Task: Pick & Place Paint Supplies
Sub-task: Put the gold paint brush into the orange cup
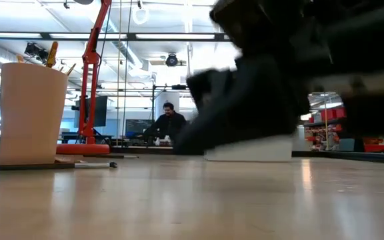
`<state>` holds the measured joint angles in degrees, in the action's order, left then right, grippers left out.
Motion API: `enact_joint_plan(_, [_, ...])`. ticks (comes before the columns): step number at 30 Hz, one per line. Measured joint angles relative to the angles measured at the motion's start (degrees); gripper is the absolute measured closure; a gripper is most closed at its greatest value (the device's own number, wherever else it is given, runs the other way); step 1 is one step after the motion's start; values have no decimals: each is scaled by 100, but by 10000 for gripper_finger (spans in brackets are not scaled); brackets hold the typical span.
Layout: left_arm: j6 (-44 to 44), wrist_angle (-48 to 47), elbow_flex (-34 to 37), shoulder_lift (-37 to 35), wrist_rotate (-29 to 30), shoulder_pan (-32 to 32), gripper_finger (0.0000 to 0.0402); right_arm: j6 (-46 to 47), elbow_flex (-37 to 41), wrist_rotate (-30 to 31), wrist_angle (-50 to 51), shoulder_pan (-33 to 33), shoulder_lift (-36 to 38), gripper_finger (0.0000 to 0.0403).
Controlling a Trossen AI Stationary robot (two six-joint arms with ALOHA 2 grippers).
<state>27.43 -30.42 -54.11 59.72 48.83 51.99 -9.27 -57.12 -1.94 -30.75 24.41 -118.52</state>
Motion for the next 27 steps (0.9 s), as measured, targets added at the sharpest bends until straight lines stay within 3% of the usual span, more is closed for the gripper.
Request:
enact_joint_plan(11, [-893,456,0,457,403,-233,299,-1441,-15,924,1190,6,1787,401])
enact_joint_plan(18, [-1778,435,0,666,374,-554,299,-2288,-15,1979,1700,116,2747,403])
enact_joint_plan(23, [-2173,469,0,828,239,-772,290,-2760,-15,2087,1520,90,3293,403])
enact_joint_plan(27, [-2668,868,0,1055,194,-955,261,-2790,-15,1923,1028,38,3565,403])
